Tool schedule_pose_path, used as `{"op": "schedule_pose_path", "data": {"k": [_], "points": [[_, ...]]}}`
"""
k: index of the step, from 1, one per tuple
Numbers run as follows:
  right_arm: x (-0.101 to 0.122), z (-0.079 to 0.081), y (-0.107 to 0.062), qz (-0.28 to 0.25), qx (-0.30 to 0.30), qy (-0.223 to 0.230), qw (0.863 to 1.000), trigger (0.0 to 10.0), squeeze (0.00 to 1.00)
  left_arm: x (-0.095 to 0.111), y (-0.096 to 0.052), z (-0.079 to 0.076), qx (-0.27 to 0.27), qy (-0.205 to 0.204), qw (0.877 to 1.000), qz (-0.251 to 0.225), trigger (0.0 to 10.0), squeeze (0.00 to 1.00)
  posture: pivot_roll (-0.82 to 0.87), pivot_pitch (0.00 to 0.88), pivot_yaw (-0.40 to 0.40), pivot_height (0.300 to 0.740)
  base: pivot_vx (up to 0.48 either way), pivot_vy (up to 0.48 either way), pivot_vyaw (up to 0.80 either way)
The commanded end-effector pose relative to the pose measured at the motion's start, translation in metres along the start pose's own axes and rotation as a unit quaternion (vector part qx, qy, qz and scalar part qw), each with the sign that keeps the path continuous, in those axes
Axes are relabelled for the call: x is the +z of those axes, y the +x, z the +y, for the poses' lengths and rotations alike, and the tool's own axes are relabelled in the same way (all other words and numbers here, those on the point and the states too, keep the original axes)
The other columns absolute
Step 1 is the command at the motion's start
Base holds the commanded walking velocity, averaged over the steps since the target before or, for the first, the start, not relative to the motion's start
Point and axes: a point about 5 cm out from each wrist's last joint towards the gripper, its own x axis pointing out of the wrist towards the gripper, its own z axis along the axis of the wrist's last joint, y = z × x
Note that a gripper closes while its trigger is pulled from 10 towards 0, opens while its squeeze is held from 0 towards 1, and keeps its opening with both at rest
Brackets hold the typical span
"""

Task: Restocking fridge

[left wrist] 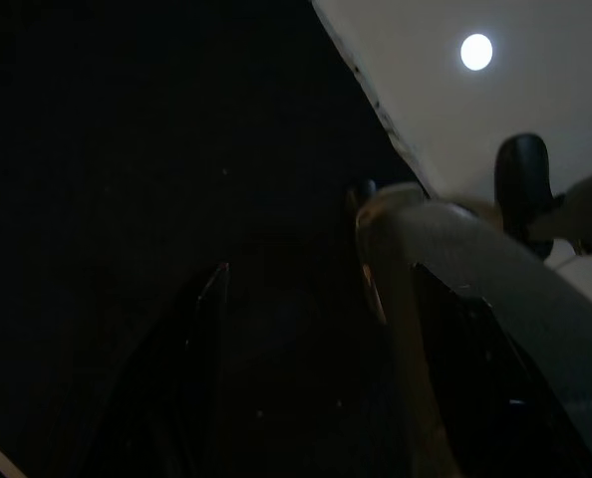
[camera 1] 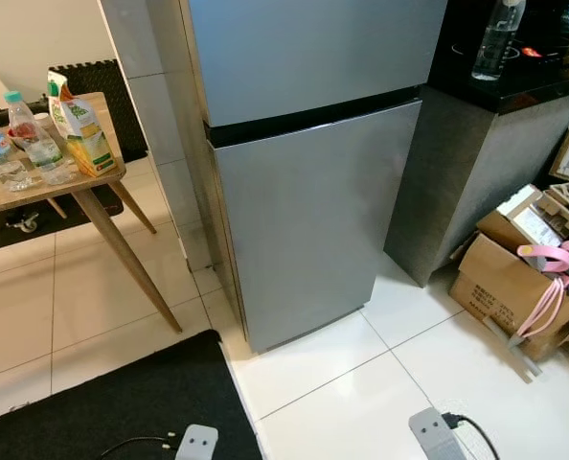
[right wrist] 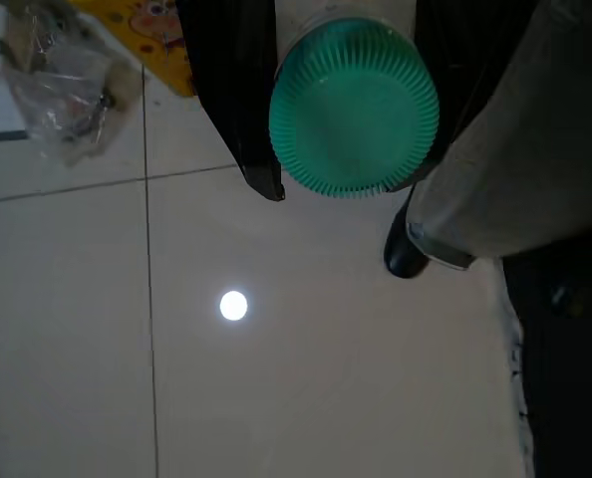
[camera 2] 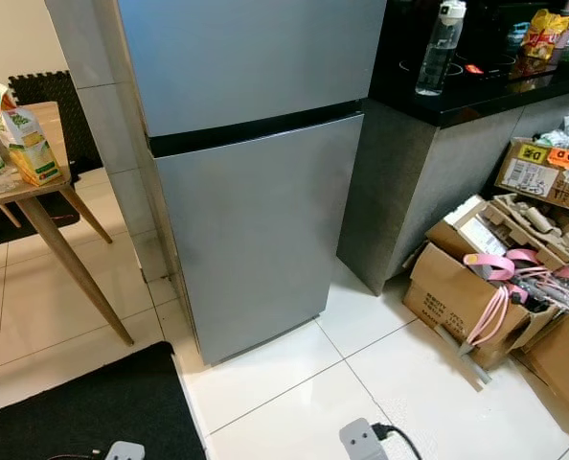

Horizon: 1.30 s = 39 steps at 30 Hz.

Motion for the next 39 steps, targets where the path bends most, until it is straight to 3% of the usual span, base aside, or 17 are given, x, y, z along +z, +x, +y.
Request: {"op": "schedule_pose_path", "data": {"k": [1,10,27,39], "points": [[-0.0016,0.0001,-0.0003,0.001,0.002,0.003,1.0,10.0,0.0,-0.0079,-0.0008,-0.0007,0.001,-0.002,1.0,0.017,10.0,0.0,-0.05,0.0,-0.007,0.74,0.0,0.0,0.0],[-0.0004,0.0015,-0.0001,-0.001,0.009,0.006,1.0,10.0,0.0,-0.0132,-0.0028,0.0083,0.017,-0.005,0.999,0.029,10.0,0.0,-0.05,0.0,-0.004,0.74,0.112,0.0,0.0],[-0.0077,-0.0034,-0.002,0.005,0.01,0.0,1.0,10.0,0.0,-0.0157,-0.0027,0.0054,0.01,0.0,0.999,0.036,10.0,0.0,-0.06,0.0,-0.003,0.74,0.273,0.0,0.0],[-0.0076,0.0013,-0.0016,0.005,0.013,-0.001,1.0,10.0,0.0,-0.0156,-0.0025,0.0041,0.009,-0.001,0.999,0.036,10.0,0.0,-0.06,0.0,-0.001,0.74,0.318,0.0,0.0]]}}
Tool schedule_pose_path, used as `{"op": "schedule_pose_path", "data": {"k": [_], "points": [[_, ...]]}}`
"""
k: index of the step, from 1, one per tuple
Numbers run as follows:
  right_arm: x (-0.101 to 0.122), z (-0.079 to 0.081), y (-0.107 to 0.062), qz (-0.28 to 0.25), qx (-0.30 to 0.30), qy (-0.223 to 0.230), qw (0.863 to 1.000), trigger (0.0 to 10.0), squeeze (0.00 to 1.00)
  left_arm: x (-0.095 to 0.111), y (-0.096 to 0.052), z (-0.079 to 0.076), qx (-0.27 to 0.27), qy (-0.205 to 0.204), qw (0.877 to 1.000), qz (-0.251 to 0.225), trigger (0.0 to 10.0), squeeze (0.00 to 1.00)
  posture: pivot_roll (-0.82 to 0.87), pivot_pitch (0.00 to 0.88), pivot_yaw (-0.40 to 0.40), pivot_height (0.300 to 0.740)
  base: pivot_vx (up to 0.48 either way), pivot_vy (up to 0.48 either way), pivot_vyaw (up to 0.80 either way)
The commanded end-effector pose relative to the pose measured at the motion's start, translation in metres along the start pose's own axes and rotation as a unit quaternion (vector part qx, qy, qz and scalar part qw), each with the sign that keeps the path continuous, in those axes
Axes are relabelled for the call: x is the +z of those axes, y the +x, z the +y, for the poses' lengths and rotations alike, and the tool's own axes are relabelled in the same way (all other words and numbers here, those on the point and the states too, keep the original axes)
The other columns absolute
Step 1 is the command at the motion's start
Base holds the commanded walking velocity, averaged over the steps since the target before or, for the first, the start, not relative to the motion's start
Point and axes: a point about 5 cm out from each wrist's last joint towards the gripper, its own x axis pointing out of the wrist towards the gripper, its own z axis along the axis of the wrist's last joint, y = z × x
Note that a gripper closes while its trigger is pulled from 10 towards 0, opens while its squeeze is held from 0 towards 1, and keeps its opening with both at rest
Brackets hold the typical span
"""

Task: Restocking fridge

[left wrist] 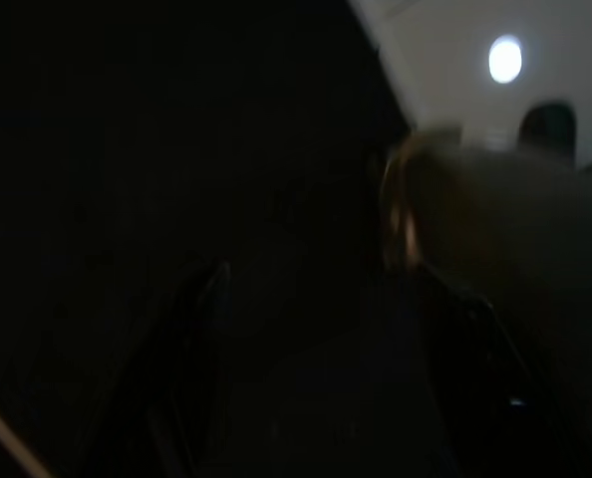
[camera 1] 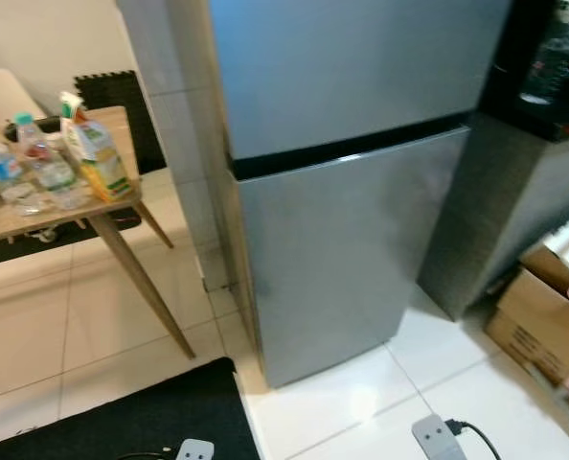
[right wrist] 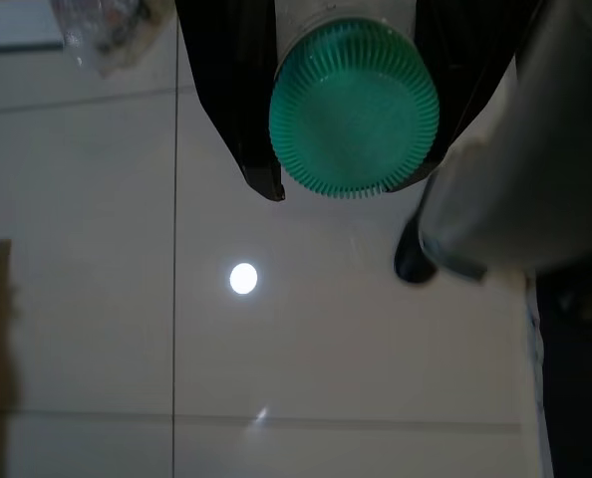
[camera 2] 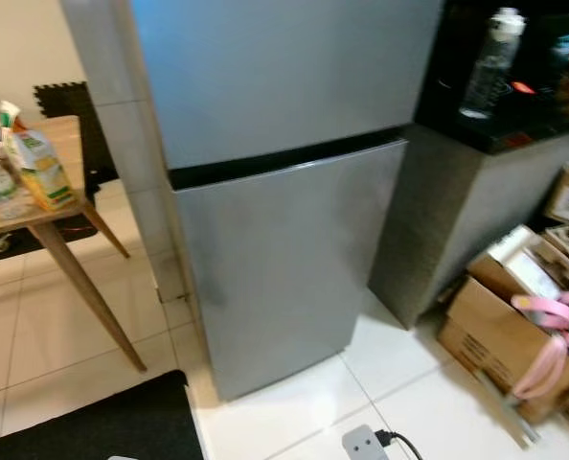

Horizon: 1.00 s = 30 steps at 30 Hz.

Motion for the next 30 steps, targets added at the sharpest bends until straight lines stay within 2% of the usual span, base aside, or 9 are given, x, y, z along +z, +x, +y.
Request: {"op": "schedule_pose_path", "data": {"k": [1,6,8,12,19,24,28,30], "points": [[-0.005,0.0,-0.001,0.008,0.0,-0.002,1.0,10.0,0.0,0.0,0.0,-0.002,-0.005,0.005,1.0,0.003,10.0,0.0,-0.06,0.0,-0.002,0.74,0.251,0.0,0.0],[-0.005,0.001,-0.001,0.009,0.001,-0.002,1.0,10.0,0.0,0.0,0.0,-0.002,-0.002,0.004,1.0,0.002,10.0,0.0,-0.06,0.0,-0.002,0.74,0.274,0.0,0.0],[-0.005,0.002,-0.001,0.009,0.002,-0.002,1.0,10.0,0.0,0.0,0.0,-0.003,-0.001,-0.005,1.0,-0.002,10.0,0.0,-0.06,0.0,-0.002,0.74,0.0,0.0,0.0],[-0.005,0.002,-0.001,0.008,0.002,-0.002,1.0,10.0,0.0,0.0,0.0,-0.004,-0.007,0.001,1.0,-0.001,10.0,0.0,-0.06,0.0,-0.002,0.74,0.0,0.0,0.0],[-0.006,0.003,-0.001,0.009,0.003,-0.002,1.0,10.0,0.0,0.001,0.001,-0.006,-0.013,0.001,1.0,0.001,10.0,0.0,-0.06,0.0,-0.002,0.74,0.0,-0.459,0.0],[-0.007,0.004,-0.001,0.01,0.004,-0.001,1.0,10.0,0.0,0.004,0.001,-0.006,-0.007,-0.008,1.0,-0.008,10.0,0.0,-0.06,0.0,0.0,0.74,0.0,0.0,0.0],[-0.007,0.004,-0.001,0.01,0.004,-0.001,1.0,10.0,0.0,0.007,0.001,0.0,0.006,-0.02,1.0,-0.017,10.0,0.0,-0.06,0.0,0.0,0.74,0.0,0.0,0.0],[-0.007,0.004,-0.001,0.01,0.005,-0.001,1.0,10.0,0.0,0.011,0.0,0.008,0.021,-0.045,0.998,-0.033,10.0,0.0,-0.06,0.0,0.0,0.74,0.0,0.0,0.0]]}}
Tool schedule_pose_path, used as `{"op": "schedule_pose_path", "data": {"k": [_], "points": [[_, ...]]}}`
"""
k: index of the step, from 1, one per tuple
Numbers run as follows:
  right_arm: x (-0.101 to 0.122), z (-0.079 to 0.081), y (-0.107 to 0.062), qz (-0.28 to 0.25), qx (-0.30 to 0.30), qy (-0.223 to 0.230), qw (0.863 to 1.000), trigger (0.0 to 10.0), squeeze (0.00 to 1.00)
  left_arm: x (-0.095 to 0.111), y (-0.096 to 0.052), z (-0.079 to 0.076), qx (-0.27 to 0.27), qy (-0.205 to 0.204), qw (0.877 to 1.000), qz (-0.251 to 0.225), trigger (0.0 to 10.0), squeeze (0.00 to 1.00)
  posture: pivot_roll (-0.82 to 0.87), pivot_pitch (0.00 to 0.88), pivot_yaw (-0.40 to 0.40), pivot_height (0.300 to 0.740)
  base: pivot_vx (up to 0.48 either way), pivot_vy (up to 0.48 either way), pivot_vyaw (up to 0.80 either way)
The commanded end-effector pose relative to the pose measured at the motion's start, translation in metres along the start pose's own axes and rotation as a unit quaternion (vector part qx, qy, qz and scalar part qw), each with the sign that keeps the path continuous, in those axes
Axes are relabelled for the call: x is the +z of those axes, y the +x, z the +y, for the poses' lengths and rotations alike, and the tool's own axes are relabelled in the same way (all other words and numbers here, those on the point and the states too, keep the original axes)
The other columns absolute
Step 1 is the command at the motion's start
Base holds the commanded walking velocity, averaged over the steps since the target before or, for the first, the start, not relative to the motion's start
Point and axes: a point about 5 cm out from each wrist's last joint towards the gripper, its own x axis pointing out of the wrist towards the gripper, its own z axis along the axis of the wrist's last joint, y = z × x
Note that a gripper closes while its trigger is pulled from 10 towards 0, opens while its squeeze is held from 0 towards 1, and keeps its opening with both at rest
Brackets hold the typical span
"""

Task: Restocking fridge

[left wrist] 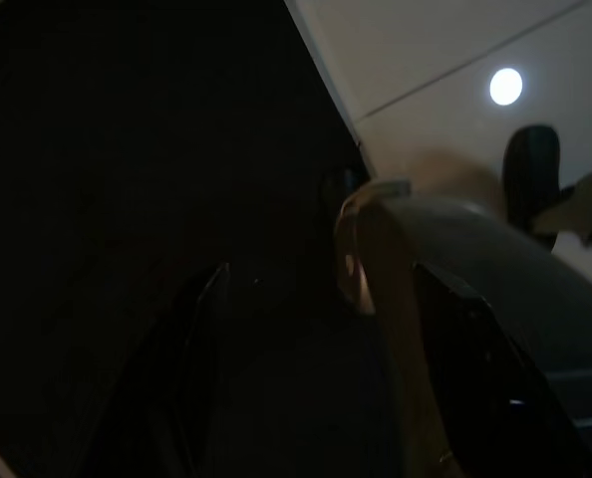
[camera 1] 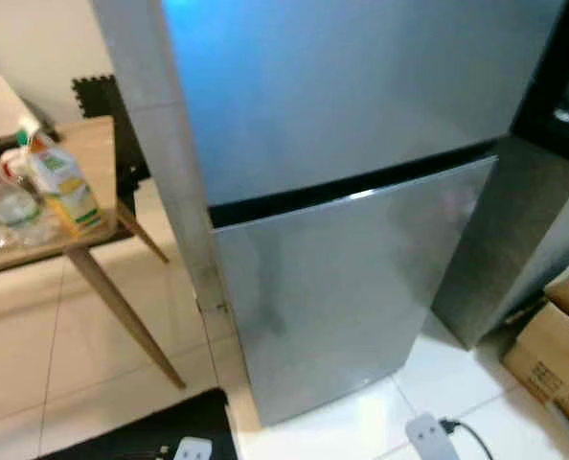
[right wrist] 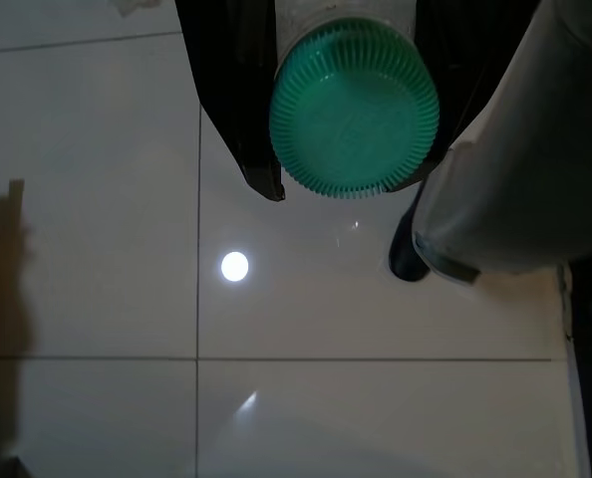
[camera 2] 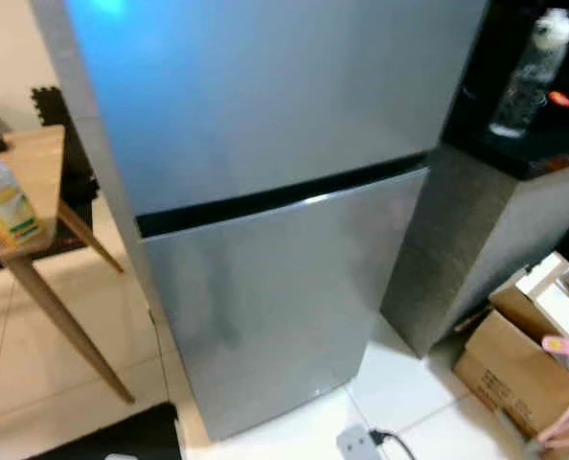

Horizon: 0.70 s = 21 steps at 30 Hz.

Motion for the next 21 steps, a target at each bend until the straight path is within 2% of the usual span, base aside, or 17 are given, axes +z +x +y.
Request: {"op": "schedule_pose_path", "data": {"k": [1,2,4,5,6,8,10,11,13,17,18,19,20,21], "points": [[-0.001,0.006,0.001,0.003,0.007,-0.001,1.0,10.0,0.0,-0.001,-0.001,0.008,0.016,-0.018,1.0,-0.004,10.0,0.0,-0.06,0.0,0.0,0.74,0.0,0.0,0.0],[-0.001,0.006,0.0,0.003,0.007,-0.001,1.0,10.0,0.0,0.002,-0.002,0.012,0.025,-0.03,0.999,-0.015,10.0,0.0,-0.06,0.0,0.0,0.74,0.0,0.0,0.0],[-0.001,0.005,0.0,0.004,0.007,-0.001,1.0,10.0,0.0,0.027,-0.004,0.033,0.058,-0.105,0.99,-0.076,10.0,0.0,-0.06,0.0,0.0,0.74,0.0,0.0,0.0],[-0.001,0.005,0.0,0.004,0.007,-0.001,1.0,10.0,0.0,0.027,-0.004,0.033,0.058,-0.105,0.99,-0.076,10.0,0.0,-0.06,0.0,0.0,0.74,0.0,0.0,0.0],[-0.002,0.005,0.0,0.004,0.006,-0.001,1.0,10.0,0.0,0.047,-0.006,0.044,0.056,-0.138,0.981,-0.123,10.0,0.0,-0.06,0.0,-0.001,0.74,0.0,0.0,0.0],[-0.002,0.005,0.0,0.005,0.007,-0.001,1.0,10.0,0.0,0.054,-0.007,0.048,0.056,-0.147,0.978,-0.139,10.0,0.0,-0.06,0.0,-0.001,0.74,0.0,0.0,0.0],[-0.003,0.005,0.0,0.005,0.006,-0.001,1.0,10.0,0.0,0.073,-0.011,0.058,0.056,-0.173,0.967,-0.179,10.0,0.0,-0.06,0.0,-0.001,0.74,0.0,0.0,0.0],[-0.003,0.005,0.0,0.006,0.006,-0.001,1.0,10.0,0.0,0.093,-0.016,0.066,0.044,-0.195,0.954,-0.222,10.0,0.0,-0.05,0.0,-0.002,0.74,0.0,0.0,0.0],[-0.003,0.004,0.0,0.006,0.005,0.0,1.0,10.0,0.0,0.109,-0.02,0.071,0.032,-0.197,0.946,-0.255,10.0,0.0,-0.05,0.0,-0.002,0.74,0.0,0.0,0.0],[-0.004,0.004,0.0,0.006,0.004,0.002,1.0,10.0,0.0,0.122,-0.023,0.072,0.021,-0.186,0.942,-0.28,10.0,0.0,-0.05,0.0,0.005,0.74,0.0,0.0,0.0],[-0.005,0.004,0.0,0.007,0.004,0.003,1.0,10.0,0.0,0.128,-0.025,0.073,0.012,-0.189,0.937,-0.293,10.0,0.0,-0.06,0.0,0.006,0.74,0.0,0.0,0.0],[-0.006,0.005,-0.001,0.009,0.004,0.003,1.0,10.0,0.0,0.141,-0.03,0.073,-0.014,-0.189,0.926,-0.327,10.0,0.0,-0.06,0.0,0.004,0.74,0.0,0.0,0.0],[-0.006,0.005,-0.001,0.009,0.004,0.003,1.0,10.0,0.0,0.141,-0.03,0.073,-0.014,-0.189,0.926,-0.327,10.0,0.0,-0.06,0.0,0.004,0.74,0.0,0.0,0.0],[-0.008,0.005,-0.001,0.011,0.004,0.001,1.0,10.0,0.0,0.159,-0.037,0.074,-0.056,-0.188,0.907,-0.372,10.0,0.0,-0.06,0.0,0.004,0.74,0.0,0.0,0.0]]}}
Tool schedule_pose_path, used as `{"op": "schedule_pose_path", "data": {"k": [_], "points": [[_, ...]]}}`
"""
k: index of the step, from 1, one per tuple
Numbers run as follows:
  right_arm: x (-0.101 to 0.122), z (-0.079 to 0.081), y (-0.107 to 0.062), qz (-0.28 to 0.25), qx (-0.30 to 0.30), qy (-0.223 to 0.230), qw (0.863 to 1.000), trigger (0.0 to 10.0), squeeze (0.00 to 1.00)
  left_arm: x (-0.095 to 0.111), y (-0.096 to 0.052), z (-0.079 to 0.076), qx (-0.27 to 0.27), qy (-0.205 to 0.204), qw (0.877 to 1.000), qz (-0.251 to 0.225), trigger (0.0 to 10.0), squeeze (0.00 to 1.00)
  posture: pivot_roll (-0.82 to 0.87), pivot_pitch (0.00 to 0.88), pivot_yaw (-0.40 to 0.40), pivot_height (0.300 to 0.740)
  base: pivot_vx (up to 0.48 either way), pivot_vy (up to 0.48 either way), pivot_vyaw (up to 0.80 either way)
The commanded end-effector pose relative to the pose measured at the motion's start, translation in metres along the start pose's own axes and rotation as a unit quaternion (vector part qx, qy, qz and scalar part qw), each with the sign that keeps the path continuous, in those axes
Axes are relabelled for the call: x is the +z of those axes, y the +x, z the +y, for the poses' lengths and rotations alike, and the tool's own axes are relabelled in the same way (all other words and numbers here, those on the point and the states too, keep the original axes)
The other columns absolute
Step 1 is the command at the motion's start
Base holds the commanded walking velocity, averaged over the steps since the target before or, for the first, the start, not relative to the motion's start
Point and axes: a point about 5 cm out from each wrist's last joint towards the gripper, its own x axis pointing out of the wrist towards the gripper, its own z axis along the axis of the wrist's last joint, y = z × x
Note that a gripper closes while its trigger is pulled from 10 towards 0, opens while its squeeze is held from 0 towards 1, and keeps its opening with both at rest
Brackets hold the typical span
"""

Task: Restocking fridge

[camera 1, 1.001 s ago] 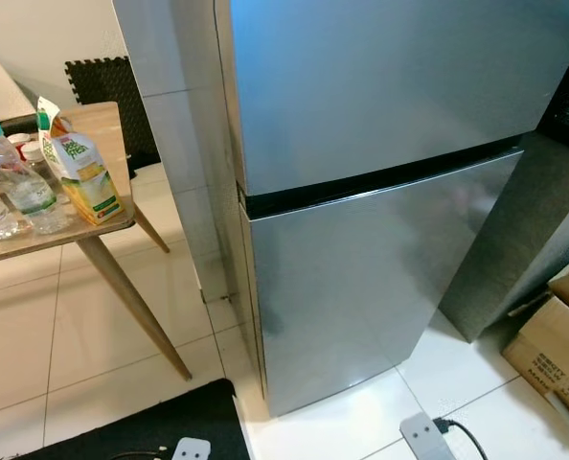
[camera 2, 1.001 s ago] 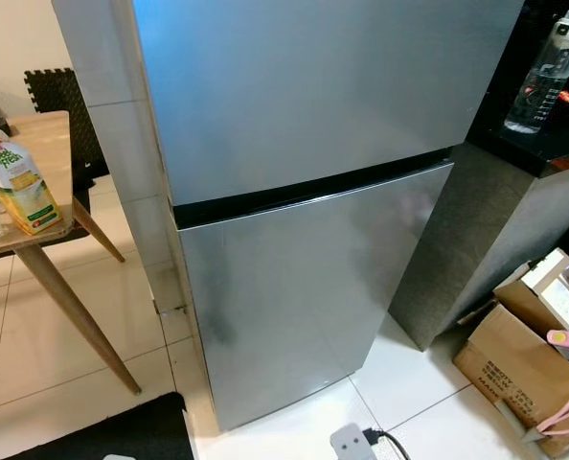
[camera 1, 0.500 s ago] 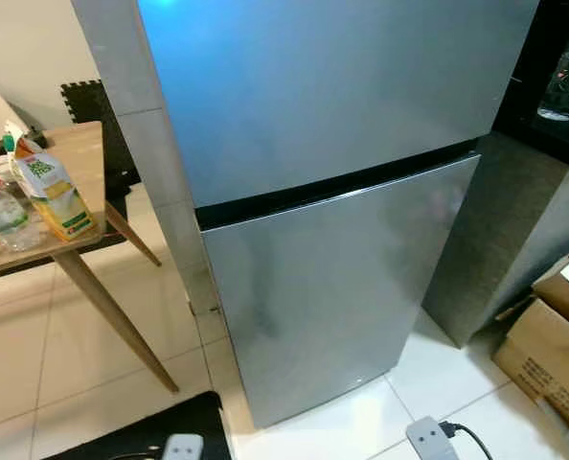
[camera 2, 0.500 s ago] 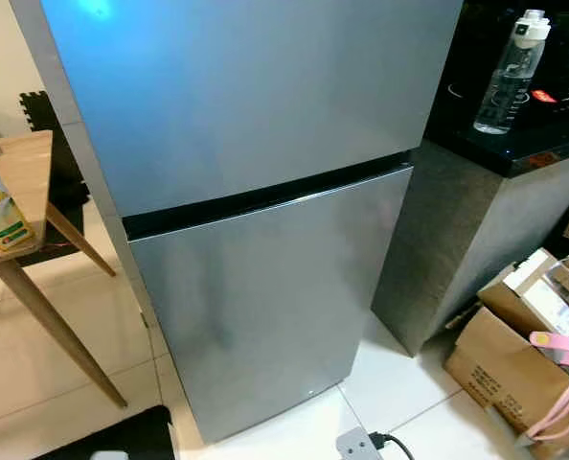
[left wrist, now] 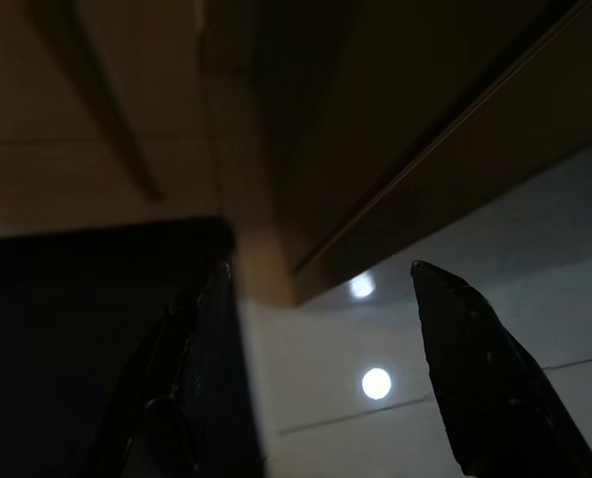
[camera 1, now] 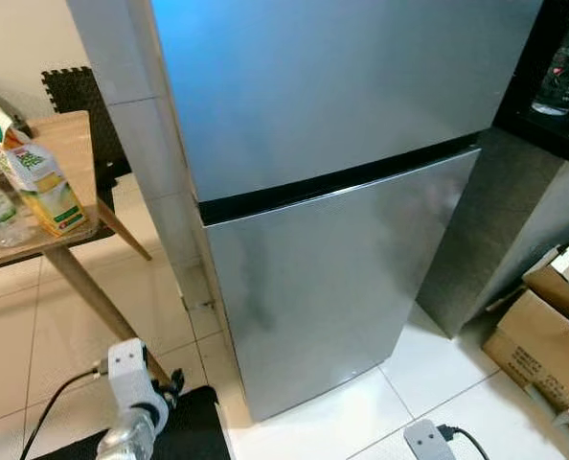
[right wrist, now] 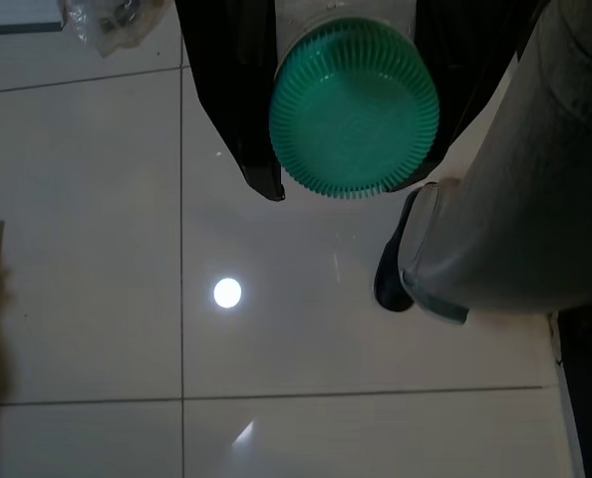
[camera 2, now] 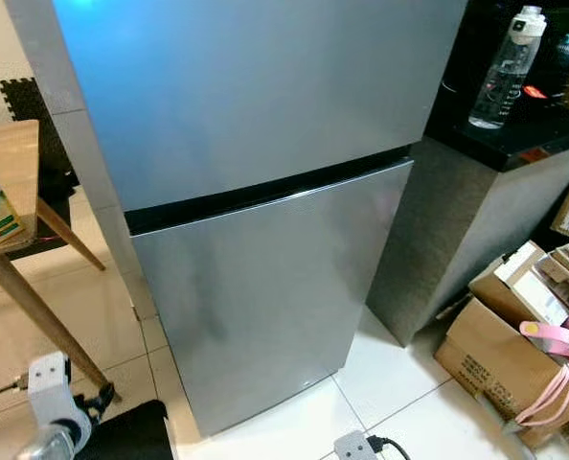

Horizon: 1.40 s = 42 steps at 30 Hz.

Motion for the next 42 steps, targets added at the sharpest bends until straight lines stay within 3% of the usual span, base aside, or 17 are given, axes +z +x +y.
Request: {"op": "schedule_pose_path", "data": {"k": [1,2,3,4,7,10,13,18,20,25,26,30,31,32,37,39,42], "points": [[-0.004,-0.002,-0.001,0.007,-0.003,-0.003,1.0,10.0,0.0,0.031,0.004,-0.002,-0.063,-0.021,0.995,-0.069,10.0,0.0,-0.06,0.0,0.004,0.74,0.0,0.0,0.0],[-0.004,-0.002,-0.001,0.007,-0.003,-0.003,1.0,10.0,0.0,0.034,0.005,-0.003,-0.073,-0.027,0.994,-0.078,10.0,0.0,-0.06,0.0,0.004,0.74,0.0,0.0,0.0],[-0.004,-0.002,-0.001,0.007,-0.004,-0.003,1.0,10.0,0.0,0.043,0.006,-0.005,-0.097,-0.029,0.991,-0.093,10.0,0.78,-0.06,0.0,0.0,0.74,0.0,0.0,0.0],[-0.005,-0.003,-0.001,0.008,-0.004,-0.003,1.0,10.0,0.0,0.054,0.007,-0.007,-0.126,-0.025,0.985,-0.111,10.0,1.0,-0.06,0.0,0.0,0.74,0.0,0.0,0.0],[-0.005,-0.004,-0.001,0.008,-0.005,-0.004,1.0,10.0,0.0,0.067,0.007,-0.01,-0.16,-0.02,0.978,-0.132,10.0,1.0,-0.06,0.0,0.0,0.74,0.0,0.0,0.0],[-0.005,-0.005,-0.001,0.009,-0.008,-0.004,1.0,10.0,0.0,0.096,0.001,-0.01,-0.255,0.017,0.955,-0.154,10.0,1.0,-0.06,0.0,0.007,0.74,0.0,0.0,0.0],[-0.005,-0.006,-0.001,0.009,-0.009,-0.004,1.0,10.0,0.0,0.105,-0.002,-0.009,-0.286,0.039,0.945,-0.151,10.0,1.0,-0.06,0.0,0.007,0.74,0.0,0.0,0.0],[-0.007,-0.004,-0.001,0.011,-0.008,-0.003,1.0,10.0,0.0,0.115,-0.021,-0.002,-0.401,0.1,0.903,-0.115,10.0,1.0,-0.06,0.0,0.012,0.74,0.0,0.0,0.0],[-0.008,-0.003,-0.002,0.013,-0.007,-0.003,1.0,10.0,0.0,0.121,-0.025,0.0,-0.411,0.114,0.897,-0.118,10.0,1.0,-0.05,0.0,0.01,0.74,0.0,0.0,0.0],[-0.01,-0.001,-0.002,0.016,-0.006,-0.004,1.0,10.0,0.0,0.143,-0.023,0.001,-0.382,0.146,0.9,-0.152,10.0,1.0,-0.05,0.0,0.007,0.74,0.0,0.0,0.0],[-0.011,-0.002,-0.002,0.016,-0.006,-0.004,1.0,10.0,0.0,0.158,-0.021,-0.003,-0.363,0.17,0.898,-0.183,10.0,1.0,-0.05,0.0,0.009,0.74,0.0,0.0,0.0],[-0.012,-0.002,-0.002,0.017,-0.006,-0.004,1.0,10.0,0.0,0.176,-0.019,-0.01,-0.349,0.17,0.895,-0.221,10.0,1.0,-0.05,0.004,0.007,0.74,0.0,0.0,0.0],[-0.012,-0.002,-0.002,0.017,-0.006,-0.004,1.0,10.0,0.0,0.181,-0.019,-0.014,-0.359,0.166,0.89,-0.228,10.0,0.7,-0.05,0.008,0.004,0.74,0.0,0.0,0.0],[-0.012,-0.002,-0.002,0.018,-0.006,-0.004,1.0,10.0,0.0,0.184,-0.019,-0.021,-0.374,0.163,0.883,-0.232,10.0,0.0,-0.05,0.01,0.003,0.74,0.0,0.0,0.0],[-0.012,-0.002,-0.003,0.019,-0.006,-0.006,1.0,10.0,0.0,0.176,-0.014,-0.055,-0.463,0.165,0.848,-0.2,10.0,0.0,-0.05,0.016,0.001,0.74,0.0,0.0,0.0],[-0.013,-0.003,-0.003,0.019,-0.008,-0.006,1.0,10.0,0.0,0.16,-0.011,-0.062,-0.511,0.164,0.832,-0.143,10.0,0.0,-0.06,0.02,0.004,0.74,0.0,0.0,0.0],[-0.013,-0.003,-0.003,0.019,-0.01,-0.005,1.0,10.0,0.0,0.154,-0.01,-0.06,-0.51,0.174,0.833,-0.123,10.0,0.0,-0.07,0.024,0.01,0.74,0.0,0.0,0.0]]}}
